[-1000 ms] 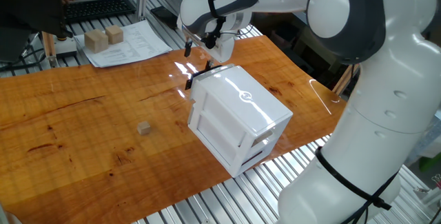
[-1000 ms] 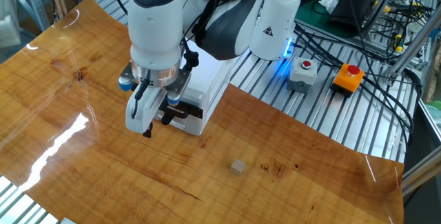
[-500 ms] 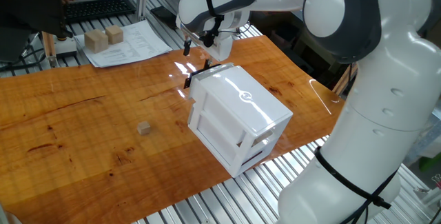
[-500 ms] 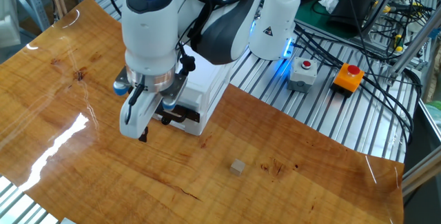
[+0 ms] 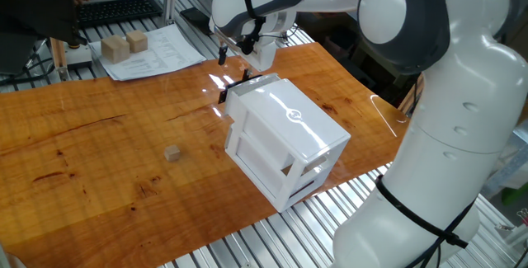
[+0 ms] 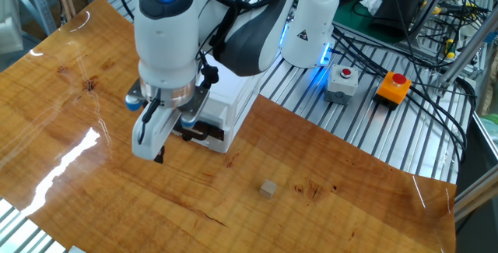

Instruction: Put things in the drawer

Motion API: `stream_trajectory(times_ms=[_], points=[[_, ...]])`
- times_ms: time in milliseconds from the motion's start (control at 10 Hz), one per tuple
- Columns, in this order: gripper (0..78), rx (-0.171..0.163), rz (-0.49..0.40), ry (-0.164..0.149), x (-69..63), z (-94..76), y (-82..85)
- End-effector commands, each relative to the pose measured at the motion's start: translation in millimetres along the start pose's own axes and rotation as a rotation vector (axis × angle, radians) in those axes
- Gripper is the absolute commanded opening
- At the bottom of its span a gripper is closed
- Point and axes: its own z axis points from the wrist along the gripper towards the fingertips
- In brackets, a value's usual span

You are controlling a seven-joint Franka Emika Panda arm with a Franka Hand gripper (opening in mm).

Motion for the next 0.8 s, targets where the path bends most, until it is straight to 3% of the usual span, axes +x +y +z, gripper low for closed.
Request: stream_trajectory(times_ms=[100,800], points=[[77.4,-0.001,0.011,-0.011,-3.9,-3.1,11.0],[77.4,0.012,0.026,-0.021,-5.3,-4.2,19.1]])
